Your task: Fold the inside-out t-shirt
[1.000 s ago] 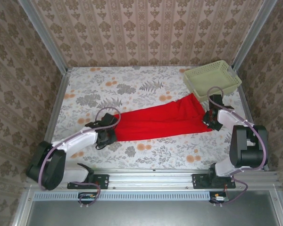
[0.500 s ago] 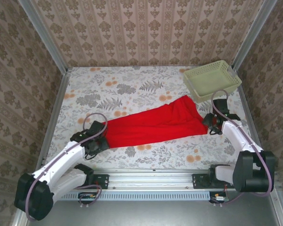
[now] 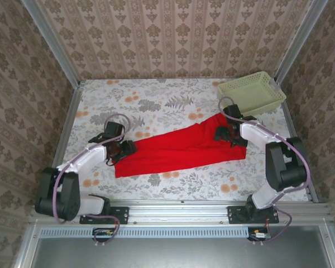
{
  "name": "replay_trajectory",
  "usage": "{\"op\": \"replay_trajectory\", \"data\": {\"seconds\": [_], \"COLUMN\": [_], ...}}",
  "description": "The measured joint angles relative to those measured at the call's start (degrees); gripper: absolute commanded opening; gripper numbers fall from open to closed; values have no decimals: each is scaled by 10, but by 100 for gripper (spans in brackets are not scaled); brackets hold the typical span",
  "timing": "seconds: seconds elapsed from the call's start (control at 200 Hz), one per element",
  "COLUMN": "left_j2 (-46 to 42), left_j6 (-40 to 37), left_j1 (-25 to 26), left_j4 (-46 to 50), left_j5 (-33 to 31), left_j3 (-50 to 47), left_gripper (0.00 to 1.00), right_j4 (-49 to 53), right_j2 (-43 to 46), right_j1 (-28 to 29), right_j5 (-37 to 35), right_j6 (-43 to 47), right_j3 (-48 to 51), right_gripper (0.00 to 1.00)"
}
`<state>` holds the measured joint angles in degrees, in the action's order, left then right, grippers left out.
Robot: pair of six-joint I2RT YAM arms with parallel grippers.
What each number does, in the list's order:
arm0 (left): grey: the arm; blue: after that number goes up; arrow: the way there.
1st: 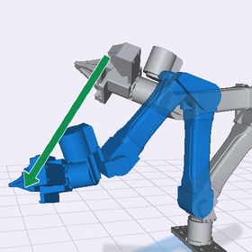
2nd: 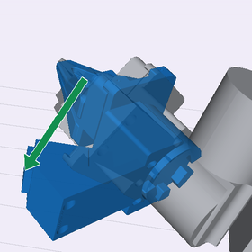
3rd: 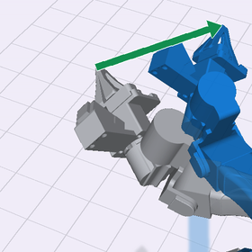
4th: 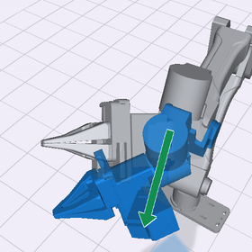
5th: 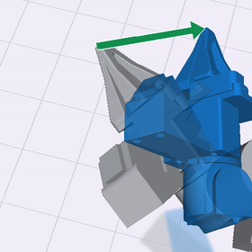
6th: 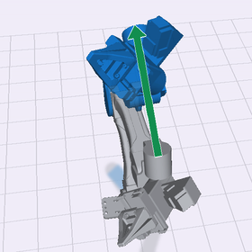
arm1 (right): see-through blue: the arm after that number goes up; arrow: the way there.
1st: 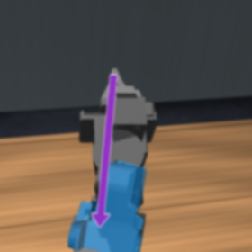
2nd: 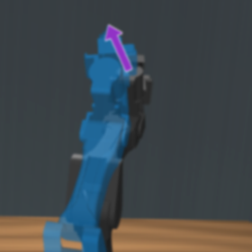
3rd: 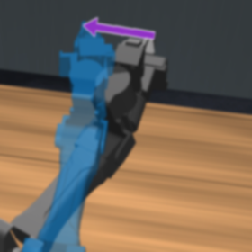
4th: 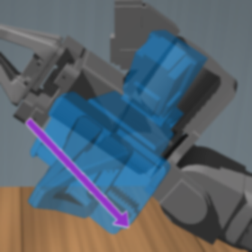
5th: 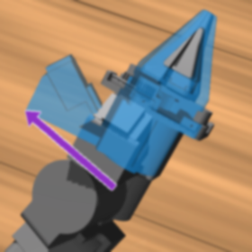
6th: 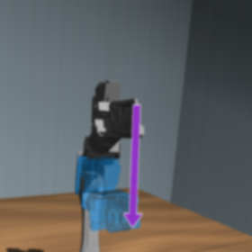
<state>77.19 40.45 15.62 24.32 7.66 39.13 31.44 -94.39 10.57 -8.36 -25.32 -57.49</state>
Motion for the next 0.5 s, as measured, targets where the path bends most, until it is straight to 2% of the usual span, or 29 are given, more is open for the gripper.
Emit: {"op": "replay_trajectory", "data": {"seconds": [0.17, 0.5], "left_j2": [37, 22], "left_j6": [-3, -2], "left_j1": [-45, -51], "left_j4": [-24, -51], "left_j5": [27, 33], "left_j3": [-12, -31], "left_gripper": [62, 64], "right_j4": [13, 71], "right_j2": [-56, -127], "right_j1": [4, 3], "right_j5": [-36, -64], "right_j6": [10, 10], "right_j3": [-33, -120], "right_gripper": [100, 98]}}
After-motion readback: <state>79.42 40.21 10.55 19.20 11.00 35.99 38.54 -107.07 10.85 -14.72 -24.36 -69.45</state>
